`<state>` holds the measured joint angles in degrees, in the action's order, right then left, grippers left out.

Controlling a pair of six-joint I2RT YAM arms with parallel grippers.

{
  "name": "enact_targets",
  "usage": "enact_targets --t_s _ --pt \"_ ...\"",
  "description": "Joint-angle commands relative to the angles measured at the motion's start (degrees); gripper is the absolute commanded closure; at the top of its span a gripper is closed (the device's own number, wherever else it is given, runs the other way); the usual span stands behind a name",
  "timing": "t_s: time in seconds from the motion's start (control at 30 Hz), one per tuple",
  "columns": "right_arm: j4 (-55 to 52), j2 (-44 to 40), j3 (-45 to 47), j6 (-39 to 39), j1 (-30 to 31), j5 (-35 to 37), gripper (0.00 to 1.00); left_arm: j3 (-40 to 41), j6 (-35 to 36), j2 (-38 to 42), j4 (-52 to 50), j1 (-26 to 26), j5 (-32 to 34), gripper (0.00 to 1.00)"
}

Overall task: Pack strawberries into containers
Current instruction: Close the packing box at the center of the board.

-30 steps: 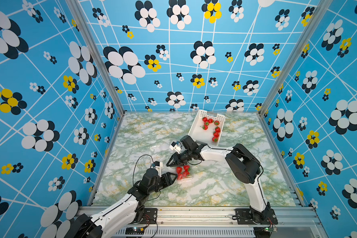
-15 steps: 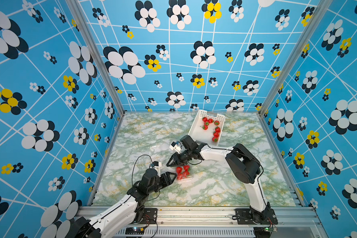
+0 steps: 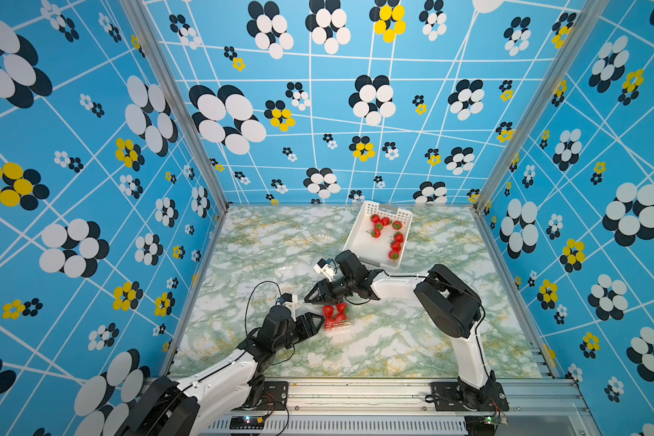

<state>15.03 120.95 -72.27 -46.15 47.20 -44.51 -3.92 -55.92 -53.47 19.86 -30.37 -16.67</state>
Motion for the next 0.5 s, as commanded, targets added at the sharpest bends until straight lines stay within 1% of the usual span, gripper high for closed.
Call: enact_targets --t_s 0.0,0.13,0.27,0.4,0.47 --pt "2.0 -1.2 1.7 -1.5 -0.4 2.2 0.51 -1.8 1.5 0.2 1.3 0.5 0.0 0.33" --pt "5.0 -2.1 3.3 -2.8 -0.5 3.1 0.49 -2.1 1.9 -1.0 2.0 0.5 0.4 0.33" --pt "6.9 -2.7 4.5 -3.6 -1.1 3.3 0.49 -2.4 2.0 -4.0 6.0 0.5 -0.2 0.35" --pt "8.9 -2.6 5.4 -4.8 -1.3 3.0 0.49 -3.9 3.4 -8.2 8.0 0.5 -0.3 0.36" --pt "9.4 -2.5 5.7 -4.9 -1.3 2.9 0.49 -4.0 3.5 -11.1 10.7 0.4 -0.8 0.36"
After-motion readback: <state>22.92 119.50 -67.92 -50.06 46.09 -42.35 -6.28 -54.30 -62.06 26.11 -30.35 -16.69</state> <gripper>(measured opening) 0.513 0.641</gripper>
